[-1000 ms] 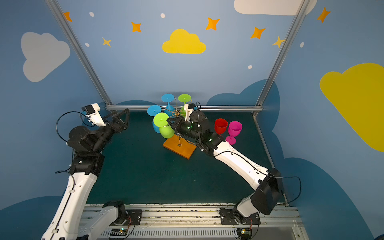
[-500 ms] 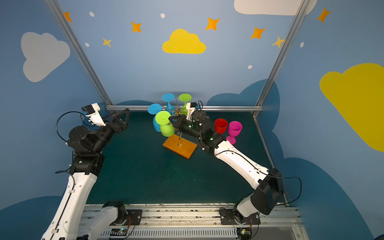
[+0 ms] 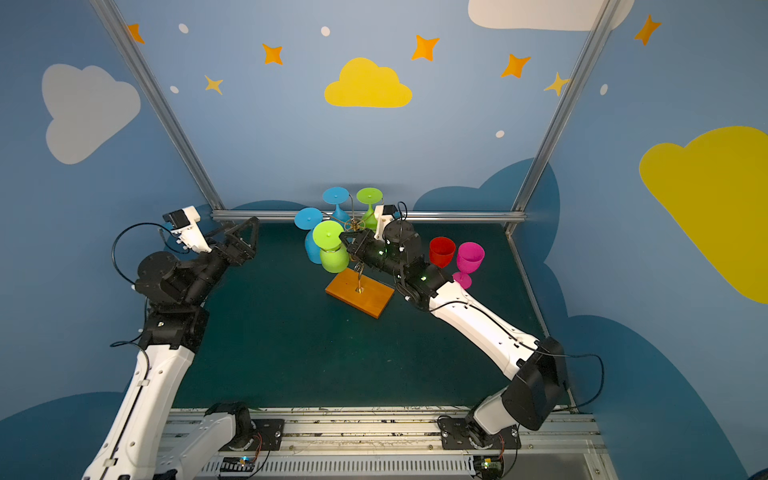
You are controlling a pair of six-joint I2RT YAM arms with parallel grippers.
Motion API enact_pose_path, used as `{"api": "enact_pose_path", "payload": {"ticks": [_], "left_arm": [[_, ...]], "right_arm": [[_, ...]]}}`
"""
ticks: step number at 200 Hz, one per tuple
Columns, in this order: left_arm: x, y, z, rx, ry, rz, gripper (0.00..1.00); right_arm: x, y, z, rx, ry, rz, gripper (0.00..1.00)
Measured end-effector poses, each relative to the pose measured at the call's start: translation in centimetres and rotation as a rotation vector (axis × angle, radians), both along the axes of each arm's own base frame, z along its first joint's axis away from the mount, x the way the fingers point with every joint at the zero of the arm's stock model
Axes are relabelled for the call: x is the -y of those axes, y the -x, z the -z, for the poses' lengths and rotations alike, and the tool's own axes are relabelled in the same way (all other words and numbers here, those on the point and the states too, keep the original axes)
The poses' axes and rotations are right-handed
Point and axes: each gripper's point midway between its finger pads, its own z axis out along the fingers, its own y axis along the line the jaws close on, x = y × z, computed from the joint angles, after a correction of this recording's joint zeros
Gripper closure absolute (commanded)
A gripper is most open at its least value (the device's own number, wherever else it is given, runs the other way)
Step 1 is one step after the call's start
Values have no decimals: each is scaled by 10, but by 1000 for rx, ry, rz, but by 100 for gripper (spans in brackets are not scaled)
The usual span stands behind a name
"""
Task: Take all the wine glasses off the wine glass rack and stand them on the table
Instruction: 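Close the right gripper on the lime-green glass's foot rim, then pull the lime-green glass off the rack with the right gripper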
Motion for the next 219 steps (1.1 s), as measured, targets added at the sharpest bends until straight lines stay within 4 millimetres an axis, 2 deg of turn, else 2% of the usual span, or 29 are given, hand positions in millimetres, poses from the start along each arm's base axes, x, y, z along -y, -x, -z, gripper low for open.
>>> {"api": "enact_pose_path", "payload": {"ticks": [61, 133, 219], "left_arm": [[0, 0, 0, 1, -1, 0, 1], [0, 3, -3, 9, -2, 0, 1], [0, 3, -3, 9, -2, 0, 1]], "right_arm": [[12, -1, 0, -25, -32, 23, 100], [17, -1, 17, -85, -36, 37, 100], [41, 11, 13, -80, -47, 75, 100]]}}
